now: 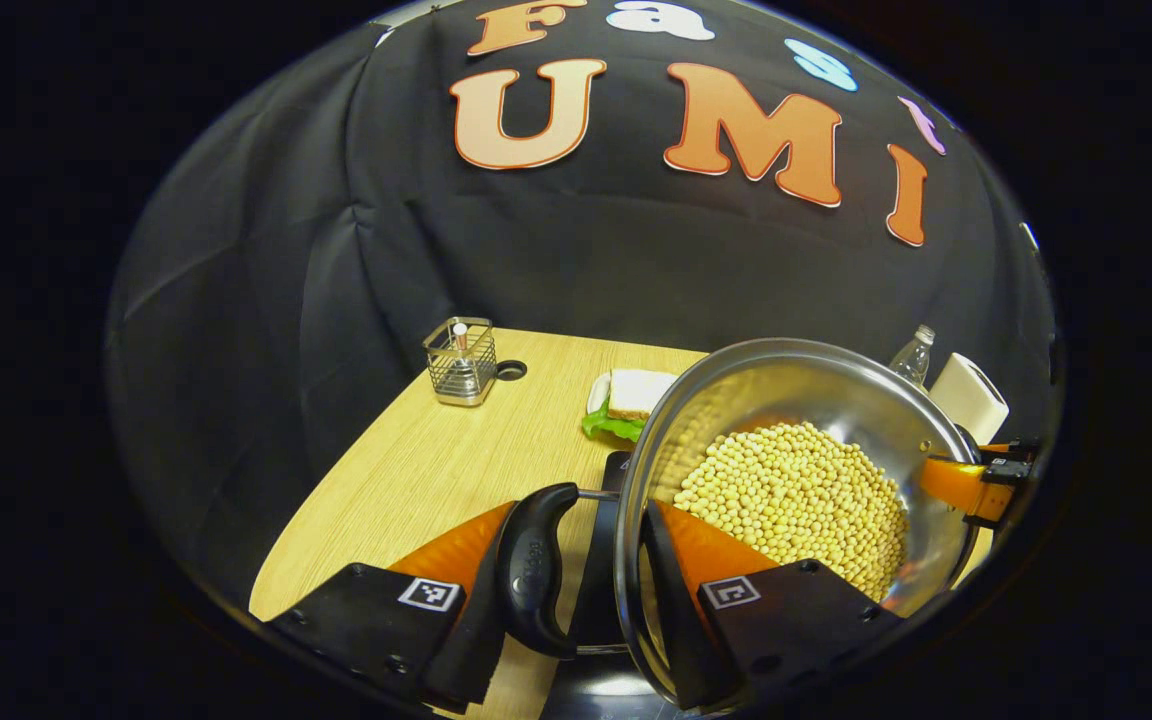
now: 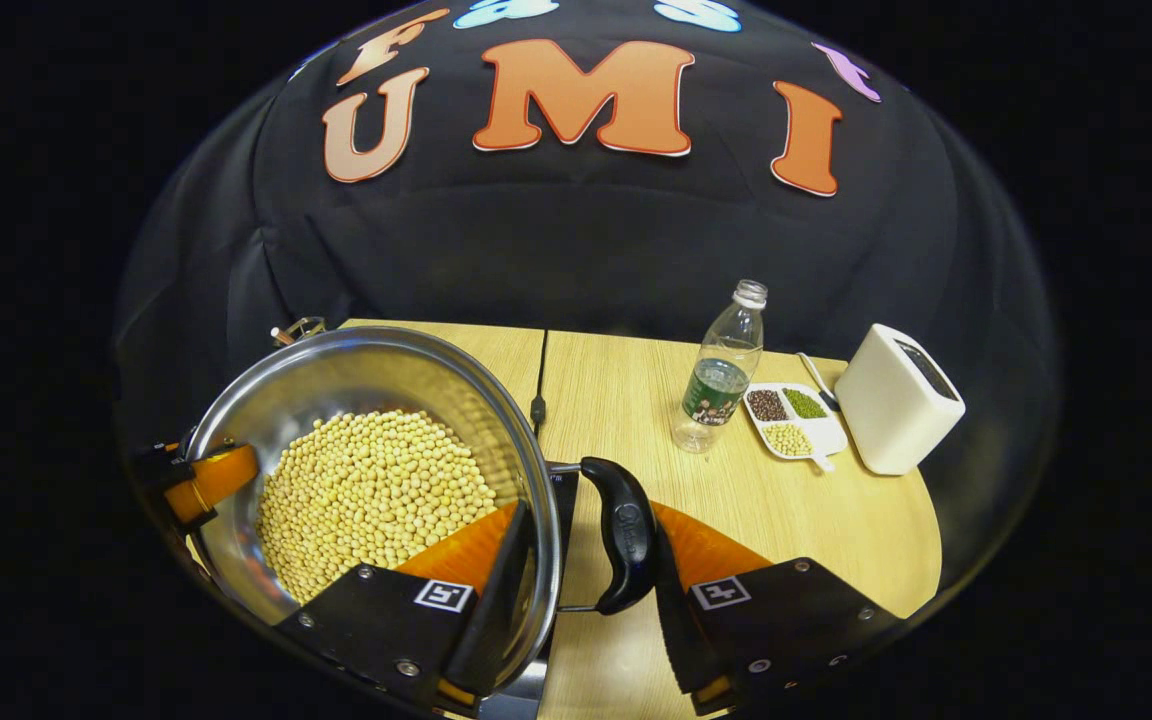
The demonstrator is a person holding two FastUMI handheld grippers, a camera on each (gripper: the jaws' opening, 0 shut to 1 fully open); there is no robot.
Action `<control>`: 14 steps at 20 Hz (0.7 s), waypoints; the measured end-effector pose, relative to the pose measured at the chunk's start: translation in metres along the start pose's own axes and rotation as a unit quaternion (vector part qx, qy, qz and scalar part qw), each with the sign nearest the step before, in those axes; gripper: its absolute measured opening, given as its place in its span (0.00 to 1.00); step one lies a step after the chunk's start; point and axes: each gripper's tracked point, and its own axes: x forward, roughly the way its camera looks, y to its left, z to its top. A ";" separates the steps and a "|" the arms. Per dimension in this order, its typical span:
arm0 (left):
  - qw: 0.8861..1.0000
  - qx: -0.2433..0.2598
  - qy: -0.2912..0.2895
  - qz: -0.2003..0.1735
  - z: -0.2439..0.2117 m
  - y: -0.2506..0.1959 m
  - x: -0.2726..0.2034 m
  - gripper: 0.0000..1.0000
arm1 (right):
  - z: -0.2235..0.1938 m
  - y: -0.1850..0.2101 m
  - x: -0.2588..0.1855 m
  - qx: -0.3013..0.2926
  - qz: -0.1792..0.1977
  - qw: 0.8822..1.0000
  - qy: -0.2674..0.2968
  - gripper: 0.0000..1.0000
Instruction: First push the handle of the pot to place it horizontally, then grasp the pot with both hands and set it on the induction cooktop.
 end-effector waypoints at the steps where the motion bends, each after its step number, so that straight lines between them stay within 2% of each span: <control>1: 1.000 0.001 0.002 0.001 0.002 -0.001 0.003 0.71 | -0.002 0.000 0.005 0.002 0.000 1.000 0.004 0.65; 6: 1.000 -0.001 0.017 0.002 0.008 -0.007 0.016 0.74 | -0.014 -0.001 0.020 0.009 -0.005 1.000 0.018 0.65; 12: 1.000 -0.001 0.029 0.002 0.026 0.000 0.021 0.71 | -0.024 0.003 0.032 0.012 -0.006 0.999 0.031 0.65; 14: 1.000 -0.001 0.029 0.003 0.019 -0.003 0.021 0.71 | -0.027 0.004 0.035 0.014 -0.005 0.999 0.035 0.65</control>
